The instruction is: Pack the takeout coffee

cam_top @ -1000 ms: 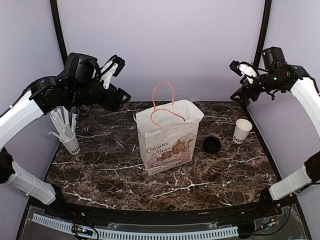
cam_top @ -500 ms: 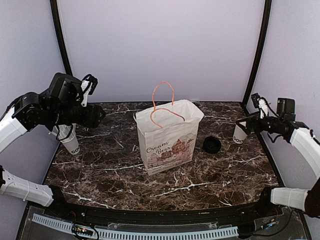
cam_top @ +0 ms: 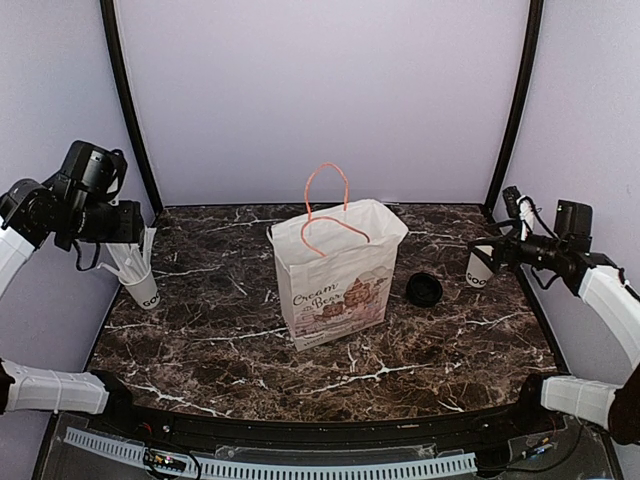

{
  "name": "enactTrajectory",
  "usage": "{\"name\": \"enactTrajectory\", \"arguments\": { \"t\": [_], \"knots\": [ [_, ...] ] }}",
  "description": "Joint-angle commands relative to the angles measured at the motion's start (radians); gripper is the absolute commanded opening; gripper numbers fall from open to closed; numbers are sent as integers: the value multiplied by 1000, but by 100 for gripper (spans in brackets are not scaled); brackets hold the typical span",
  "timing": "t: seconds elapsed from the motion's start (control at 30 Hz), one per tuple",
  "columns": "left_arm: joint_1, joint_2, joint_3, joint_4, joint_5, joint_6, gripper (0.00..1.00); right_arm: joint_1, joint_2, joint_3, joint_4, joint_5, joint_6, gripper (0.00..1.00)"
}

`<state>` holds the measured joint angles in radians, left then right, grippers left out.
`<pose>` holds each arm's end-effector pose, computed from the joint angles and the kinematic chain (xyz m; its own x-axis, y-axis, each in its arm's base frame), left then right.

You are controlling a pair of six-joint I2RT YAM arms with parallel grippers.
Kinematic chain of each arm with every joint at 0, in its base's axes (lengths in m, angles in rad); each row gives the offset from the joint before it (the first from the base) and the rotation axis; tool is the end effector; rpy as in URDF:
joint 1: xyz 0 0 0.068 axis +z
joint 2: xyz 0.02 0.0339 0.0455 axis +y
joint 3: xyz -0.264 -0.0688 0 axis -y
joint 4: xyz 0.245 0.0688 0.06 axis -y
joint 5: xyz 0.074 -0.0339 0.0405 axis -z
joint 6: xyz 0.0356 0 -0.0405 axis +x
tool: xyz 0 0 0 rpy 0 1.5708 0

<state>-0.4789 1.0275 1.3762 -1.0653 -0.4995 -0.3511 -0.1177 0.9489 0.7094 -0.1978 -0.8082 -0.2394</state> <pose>0.1611 -0.0644 0.4105 -0.5763 -0.0410 -0.8162 -0.1217 0.9919 0.0361 0.2093 0.0012 0.2865 -0.2736 -0.1326 -0.9527 -0.6528 0.7530 0.0827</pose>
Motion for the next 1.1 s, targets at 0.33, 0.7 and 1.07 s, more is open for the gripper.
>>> {"name": "enactTrajectory", "arguments": {
  "t": [0.33,0.7,1.07],
  "knots": [
    [377,15,-142,40,310,144,50,-2,35,27,-28,-44,-81,91],
    [411,-65,-216,-4,327,98,46,-1,82,51,-61,-51,-108,90],
    [414,-112,-242,34,263,-65,44,0,90,64,-95,-64,-137,90]
  ]
}}
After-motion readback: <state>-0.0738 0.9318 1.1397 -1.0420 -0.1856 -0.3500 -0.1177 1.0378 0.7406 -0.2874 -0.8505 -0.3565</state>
